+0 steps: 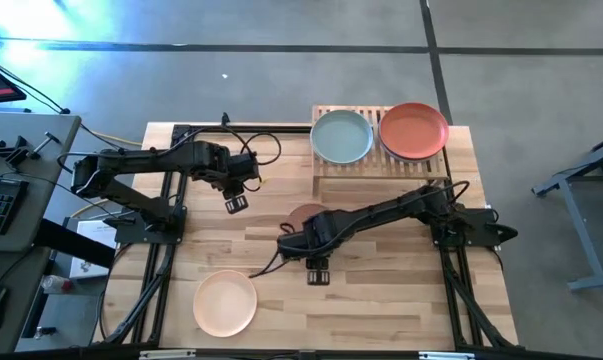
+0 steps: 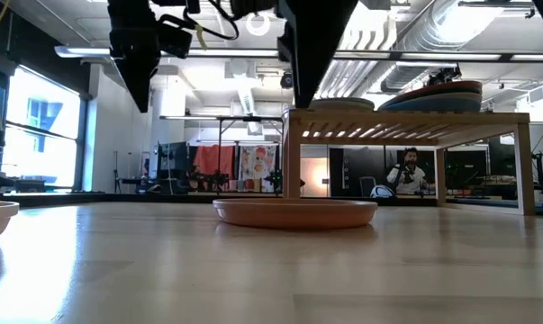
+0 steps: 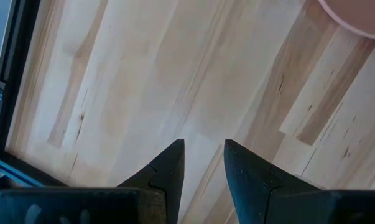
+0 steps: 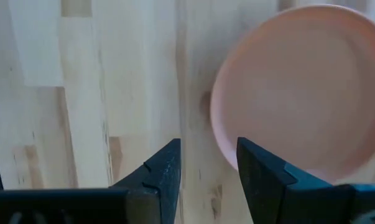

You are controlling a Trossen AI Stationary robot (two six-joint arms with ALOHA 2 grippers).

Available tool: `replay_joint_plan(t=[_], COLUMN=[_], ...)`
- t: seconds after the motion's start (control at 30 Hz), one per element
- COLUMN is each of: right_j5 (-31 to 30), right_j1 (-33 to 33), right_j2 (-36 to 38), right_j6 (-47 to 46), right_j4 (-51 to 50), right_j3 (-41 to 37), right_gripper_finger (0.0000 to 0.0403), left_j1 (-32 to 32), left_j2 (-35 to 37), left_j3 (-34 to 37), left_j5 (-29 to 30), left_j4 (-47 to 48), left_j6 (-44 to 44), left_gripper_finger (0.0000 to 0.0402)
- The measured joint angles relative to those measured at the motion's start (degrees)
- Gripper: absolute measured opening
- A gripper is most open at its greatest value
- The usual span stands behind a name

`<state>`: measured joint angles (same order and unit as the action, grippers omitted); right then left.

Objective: Place and stack plates onto a shelf
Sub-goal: Stack the brown plate on top of the gray plate on the shelf

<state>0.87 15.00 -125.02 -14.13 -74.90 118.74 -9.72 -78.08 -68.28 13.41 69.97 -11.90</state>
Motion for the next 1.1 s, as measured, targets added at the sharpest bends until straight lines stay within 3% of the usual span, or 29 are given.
replay_joint_plan(t=[0.53,1.1], right_j5=[1.22,-1.97], right_j1=[0.00,-0.13], right_j2=[-8.17,-12.50], right_j6=[1.16,1.11], right_j4=[0.82,3.99], right_j3=[0.00,0.00], right_gripper_finger=[0.0133,0.0133], left_j1=[0.02,-0.13], left_j2=[0.00,-0.02], left_j3=[0.05,0.09], left_j5=[0.02,2.19], left_j4=[0.32,0.96], left_j6=[-0.37,-4.48], left_gripper_finger=[0.0102,0.0102])
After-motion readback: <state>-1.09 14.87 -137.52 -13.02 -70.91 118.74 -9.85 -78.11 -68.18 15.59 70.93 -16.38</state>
